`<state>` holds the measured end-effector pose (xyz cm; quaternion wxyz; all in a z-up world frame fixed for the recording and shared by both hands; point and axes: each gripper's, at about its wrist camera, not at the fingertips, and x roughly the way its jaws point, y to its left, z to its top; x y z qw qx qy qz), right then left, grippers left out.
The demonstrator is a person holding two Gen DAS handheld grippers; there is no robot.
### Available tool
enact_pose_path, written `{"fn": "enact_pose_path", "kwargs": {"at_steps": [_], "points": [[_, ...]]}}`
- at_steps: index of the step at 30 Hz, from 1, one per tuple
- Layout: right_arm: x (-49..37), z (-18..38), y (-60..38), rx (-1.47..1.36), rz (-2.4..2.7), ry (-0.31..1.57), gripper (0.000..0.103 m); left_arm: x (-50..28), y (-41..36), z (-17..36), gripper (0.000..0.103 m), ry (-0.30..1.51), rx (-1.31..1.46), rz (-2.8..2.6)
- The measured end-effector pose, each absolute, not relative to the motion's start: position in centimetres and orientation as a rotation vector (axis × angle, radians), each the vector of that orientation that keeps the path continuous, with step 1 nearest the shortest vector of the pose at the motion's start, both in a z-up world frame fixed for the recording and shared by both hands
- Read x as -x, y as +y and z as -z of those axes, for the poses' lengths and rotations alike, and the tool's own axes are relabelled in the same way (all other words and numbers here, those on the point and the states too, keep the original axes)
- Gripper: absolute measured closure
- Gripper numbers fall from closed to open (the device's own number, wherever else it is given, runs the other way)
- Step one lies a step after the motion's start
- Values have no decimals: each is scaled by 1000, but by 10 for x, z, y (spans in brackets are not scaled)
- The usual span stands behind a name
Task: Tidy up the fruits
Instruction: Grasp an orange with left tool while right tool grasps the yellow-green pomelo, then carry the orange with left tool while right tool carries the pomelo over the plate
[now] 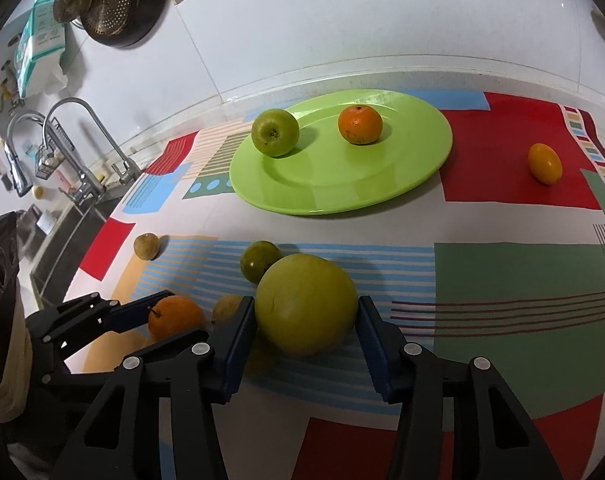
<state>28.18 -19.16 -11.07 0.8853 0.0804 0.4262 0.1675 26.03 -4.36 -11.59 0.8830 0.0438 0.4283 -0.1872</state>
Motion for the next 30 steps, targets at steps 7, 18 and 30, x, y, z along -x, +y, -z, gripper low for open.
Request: {"fn": "enact_pose_path", "kwargs": {"at_steps": [7, 18, 30], "points": [[-277, 105, -194, -174, -332, 879, 52, -255, -42, 101, 62, 849, -96, 380], [-261, 77, -200, -147, -303, 805, 52, -249, -43, 76, 62, 772, -109, 378], [-263, 43, -207, -118, -292, 706, 52, -262, -53, 41, 62, 659, -137, 390]]}}
